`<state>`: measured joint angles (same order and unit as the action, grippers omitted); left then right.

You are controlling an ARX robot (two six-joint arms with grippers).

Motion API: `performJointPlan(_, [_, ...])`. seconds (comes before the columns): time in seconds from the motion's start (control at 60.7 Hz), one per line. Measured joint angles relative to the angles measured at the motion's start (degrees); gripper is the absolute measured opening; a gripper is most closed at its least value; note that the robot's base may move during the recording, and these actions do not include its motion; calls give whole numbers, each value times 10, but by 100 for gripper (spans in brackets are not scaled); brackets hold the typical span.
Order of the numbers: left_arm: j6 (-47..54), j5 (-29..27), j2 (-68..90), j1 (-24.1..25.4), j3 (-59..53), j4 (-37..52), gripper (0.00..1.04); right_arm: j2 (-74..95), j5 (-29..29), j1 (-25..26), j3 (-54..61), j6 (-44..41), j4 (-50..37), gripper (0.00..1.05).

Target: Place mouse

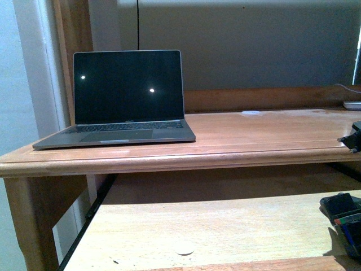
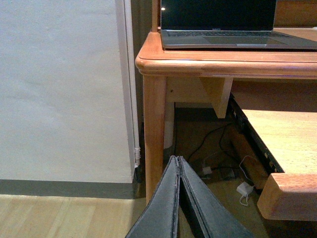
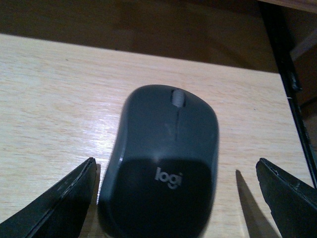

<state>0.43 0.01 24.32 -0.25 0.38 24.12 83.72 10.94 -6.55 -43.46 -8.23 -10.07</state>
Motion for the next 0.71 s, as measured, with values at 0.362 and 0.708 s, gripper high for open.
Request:
performJointPlan(0.362, [0, 0, -78, 0, 0, -75, 3, 54, 18, -11, -49, 18, 24, 97])
performJointPlan(0.708, [0, 0, -131, 0, 0, -128, 3, 35, -7, 17, -57, 43, 56, 56])
